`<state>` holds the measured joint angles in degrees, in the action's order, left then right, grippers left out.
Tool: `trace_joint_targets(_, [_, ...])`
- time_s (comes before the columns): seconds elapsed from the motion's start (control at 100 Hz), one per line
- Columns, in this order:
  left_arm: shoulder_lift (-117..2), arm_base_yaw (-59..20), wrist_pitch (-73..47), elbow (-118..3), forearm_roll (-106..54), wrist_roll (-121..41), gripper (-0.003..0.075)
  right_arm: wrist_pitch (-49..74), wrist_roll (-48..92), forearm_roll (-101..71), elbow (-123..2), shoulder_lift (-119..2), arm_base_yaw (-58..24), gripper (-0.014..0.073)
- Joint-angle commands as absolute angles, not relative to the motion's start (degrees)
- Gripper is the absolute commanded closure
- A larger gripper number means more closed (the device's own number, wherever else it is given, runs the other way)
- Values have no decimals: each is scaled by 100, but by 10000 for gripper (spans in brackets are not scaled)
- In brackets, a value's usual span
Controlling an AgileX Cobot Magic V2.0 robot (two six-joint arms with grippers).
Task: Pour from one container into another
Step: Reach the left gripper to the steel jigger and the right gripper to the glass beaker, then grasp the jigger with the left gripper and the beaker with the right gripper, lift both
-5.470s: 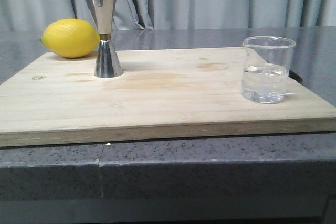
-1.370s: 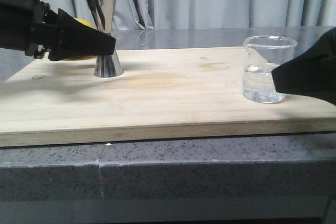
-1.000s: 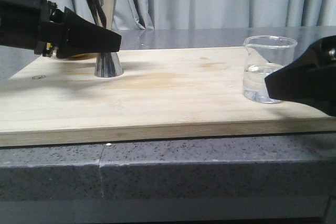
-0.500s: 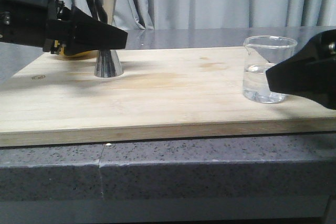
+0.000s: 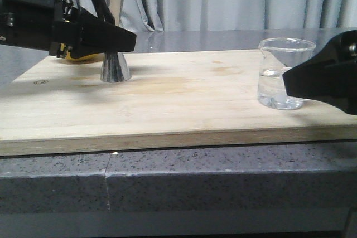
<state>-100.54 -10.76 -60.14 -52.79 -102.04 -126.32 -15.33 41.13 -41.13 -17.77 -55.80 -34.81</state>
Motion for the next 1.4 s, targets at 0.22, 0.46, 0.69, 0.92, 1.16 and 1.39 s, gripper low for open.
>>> trace_joint_targets(0.22, [-9832, -1131, -6387, -5439, -10682, -12609, 539, -1952, 4166, -4013, -1918, -5552, -3488, 100])
trace_joint_targets(0.46, [-9832, -1131, -6387, -5439, -10682, -12609, 627, -1952, 4156, -4013, -1918, -5552, -3488, 100])
trace_joint_targets(0.69, [-9832, -1131, -6501, -5439, -10682, -12609, 681, -1952, 4156, -4013, -1918, -5552, -3488, 100])
trace_joint_targets(0.92, [-9832, -1131, -6776, -5445, -10682, -12609, 715, -1952, 4145, -4013, -1918, -5552, -3488, 100])
trace_joint_targets(1.16, [-9832, -1131, -6966, -5537, -10682, -12599, 715, -1965, 4145, -3990, -1918, -5552, -3488, 100])
trace_joint_targets(1.39, [-9832, -1131, -7046, -5692, -10656, -12562, 734, -2020, 4134, -3990, -1918, -5552, -3488, 100])
